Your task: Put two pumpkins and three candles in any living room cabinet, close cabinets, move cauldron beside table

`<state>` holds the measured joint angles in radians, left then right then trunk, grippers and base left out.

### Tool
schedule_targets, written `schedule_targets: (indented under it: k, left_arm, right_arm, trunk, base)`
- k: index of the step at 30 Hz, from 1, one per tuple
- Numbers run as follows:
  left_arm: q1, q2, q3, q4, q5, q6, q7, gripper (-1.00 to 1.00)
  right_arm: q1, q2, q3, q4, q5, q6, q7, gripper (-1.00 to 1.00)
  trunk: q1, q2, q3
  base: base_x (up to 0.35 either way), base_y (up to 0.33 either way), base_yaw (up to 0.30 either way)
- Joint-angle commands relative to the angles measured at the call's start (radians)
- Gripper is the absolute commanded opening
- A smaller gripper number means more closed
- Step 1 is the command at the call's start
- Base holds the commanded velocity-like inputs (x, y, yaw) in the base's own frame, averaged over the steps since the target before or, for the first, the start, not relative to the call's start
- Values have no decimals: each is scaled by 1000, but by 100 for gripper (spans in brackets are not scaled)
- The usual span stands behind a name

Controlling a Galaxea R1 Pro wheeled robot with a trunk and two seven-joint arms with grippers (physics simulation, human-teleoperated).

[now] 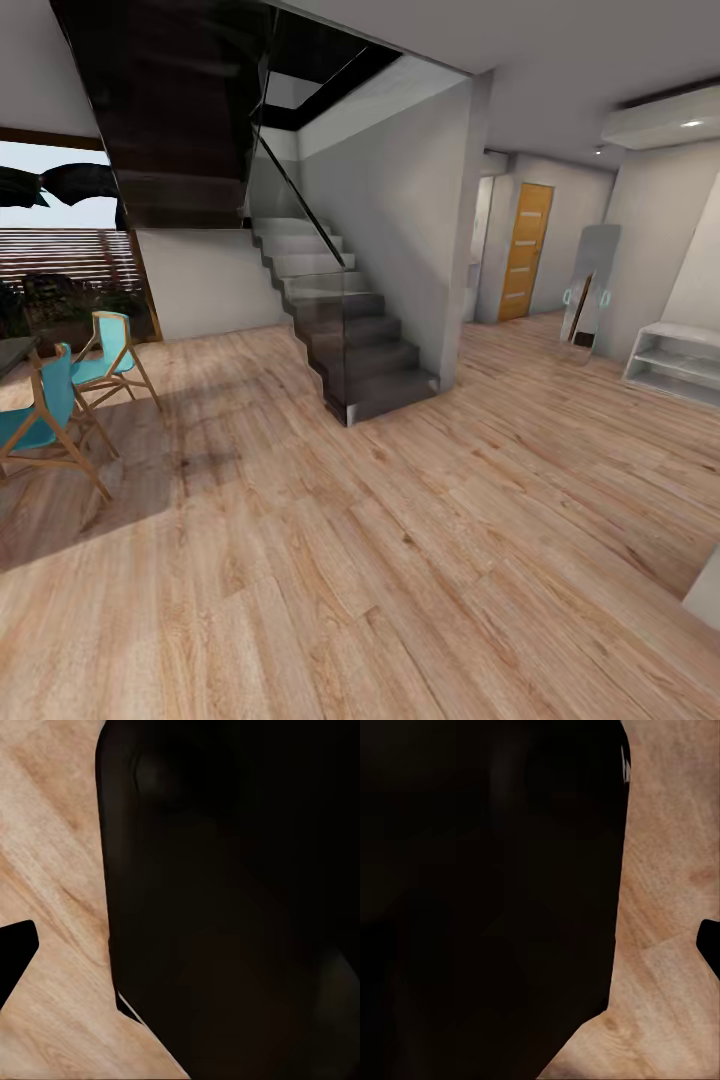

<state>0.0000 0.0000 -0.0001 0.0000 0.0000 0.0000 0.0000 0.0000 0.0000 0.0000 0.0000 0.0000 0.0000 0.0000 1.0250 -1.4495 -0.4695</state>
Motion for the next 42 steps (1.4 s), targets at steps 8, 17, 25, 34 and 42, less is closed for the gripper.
schedule_targets:
  k: [8, 17, 25, 34, 42]
  left_arm:
    - [9, -6, 8, -12, 10, -42, -6, 100]
    - [9, -9, 8, -12, 12, -76, -6, 100]
    - [9, -11, 9, -12, 12, -76, -6, 100]
    - [9, -9, 9, -12, 11, -82, -6, 100]
    - [11, -7, 8, -12, 13, -153, -2, 100]
  right_arm:
    - [-2, 1, 4, -1, 8, -30, -4, 100]
    - [-2, 4, 6, 9, 17, -81, -15, 100]
    - [-2, 7, 6, 9, 20, -126, -16, 100]
    - [-2, 8, 6, 9, 21, -205, -16, 100]
    - [-2, 8, 6, 8, 21, -207, -15, 100]
  trunk:
    - [0, 0, -1]
    - [0, 0, -7]
    - [0, 0, -11]
    - [0, 0, -16]
    - [0, 0, -20]
  base:
    - [159, 67, 4]
    - [44, 1, 209]
    - [3, 0, 249]
    - [0, 0, 251]
    - [0, 0, 251]
